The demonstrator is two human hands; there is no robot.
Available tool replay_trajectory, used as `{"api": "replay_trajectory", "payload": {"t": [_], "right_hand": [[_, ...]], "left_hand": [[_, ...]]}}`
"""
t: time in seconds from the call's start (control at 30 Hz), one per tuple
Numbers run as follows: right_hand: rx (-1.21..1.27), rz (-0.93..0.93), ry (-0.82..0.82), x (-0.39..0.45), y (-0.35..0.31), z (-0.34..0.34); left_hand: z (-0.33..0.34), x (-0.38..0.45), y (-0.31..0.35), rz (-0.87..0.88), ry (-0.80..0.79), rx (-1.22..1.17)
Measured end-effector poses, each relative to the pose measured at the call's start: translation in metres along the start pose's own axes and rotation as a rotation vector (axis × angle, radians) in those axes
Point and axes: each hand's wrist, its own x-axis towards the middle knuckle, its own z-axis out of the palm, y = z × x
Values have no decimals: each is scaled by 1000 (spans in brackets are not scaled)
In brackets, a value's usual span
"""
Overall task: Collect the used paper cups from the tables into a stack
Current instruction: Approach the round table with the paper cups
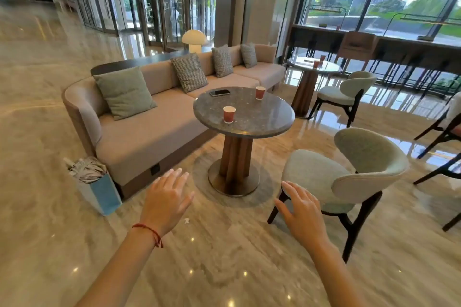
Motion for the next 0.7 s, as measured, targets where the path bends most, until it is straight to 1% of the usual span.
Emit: {"api": "replay_trajectory", "payload": {"t": [0.07, 0.27, 0.33, 0.53, 0.7], "right_hand": [[24, -14, 0, 18, -6, 11], [31, -50, 2, 94, -35, 59], [43, -42, 0, 125, -46, 77], [58, -9, -37, 204, -76, 123], [56, 16, -82, 248, -84, 156]], "left_hand": [[4, 11, -13, -26, -25, -22], [29, 71, -72, -88, 37, -49], [37, 97, -95, -94, 29, -46], [58, 162, -156, -120, -19, -67], [85, 200, -190, -141, -103, -82]]}}
